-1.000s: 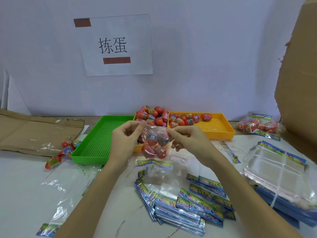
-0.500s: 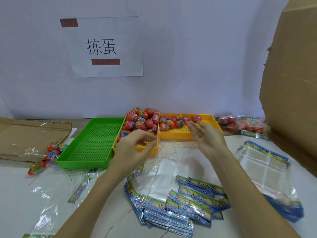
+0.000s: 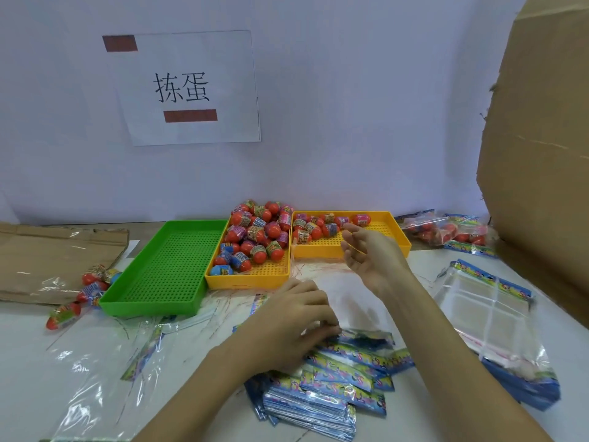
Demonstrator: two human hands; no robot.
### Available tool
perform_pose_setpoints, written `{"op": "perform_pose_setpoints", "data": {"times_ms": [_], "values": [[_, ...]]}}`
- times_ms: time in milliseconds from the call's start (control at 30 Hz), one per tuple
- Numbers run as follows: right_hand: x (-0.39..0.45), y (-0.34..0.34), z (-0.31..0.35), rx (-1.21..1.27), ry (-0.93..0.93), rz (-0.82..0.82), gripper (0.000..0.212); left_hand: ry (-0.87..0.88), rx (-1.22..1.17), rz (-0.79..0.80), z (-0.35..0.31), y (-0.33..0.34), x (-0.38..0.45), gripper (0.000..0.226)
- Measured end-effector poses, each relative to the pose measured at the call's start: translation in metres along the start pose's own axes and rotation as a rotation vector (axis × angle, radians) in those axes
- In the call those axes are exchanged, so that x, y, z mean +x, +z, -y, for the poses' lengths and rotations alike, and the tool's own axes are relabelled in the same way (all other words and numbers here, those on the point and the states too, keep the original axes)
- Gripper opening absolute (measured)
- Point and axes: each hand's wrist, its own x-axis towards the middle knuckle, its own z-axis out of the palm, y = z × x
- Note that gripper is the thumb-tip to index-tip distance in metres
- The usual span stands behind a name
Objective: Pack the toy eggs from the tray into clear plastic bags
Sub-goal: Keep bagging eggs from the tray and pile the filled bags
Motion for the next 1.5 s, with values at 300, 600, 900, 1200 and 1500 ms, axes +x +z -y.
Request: {"op": "perform_pose_setpoints", "data": {"times_ms": [300, 600, 900, 1200, 1500], "values": [[0.0, 0.002, 0.003, -0.472, -0.074, 0.467, 0.054, -0.898, -0.886, -0.681, 0.016, -0.033, 0.005, 0.023], [-0.002, 0.003, -0.011, -0.453, -0.165, 0.582, 0.025, -0.962, -1.299, -0.791, 0.03, -0.042, 0.003, 0.035], [-0.002, -0.001, -0.006, -0.465, -0.148, 0.604, 0.036, -0.999, -1.08, -0.735, 0.037, -0.044, -0.003, 0.044], [-0.007, 0.008, -0.01, -0.389, -0.183, 0.492, 0.029, -1.025, -0.797, -0.749, 0.045, -0.047, -0.009, 0.04], [-0.012, 0.013, -0.01, -0.413, -0.239, 0.442, 0.014, -0.844, -0.726, -0.669, 0.042, -0.053, -0.008, 0.05]]}}
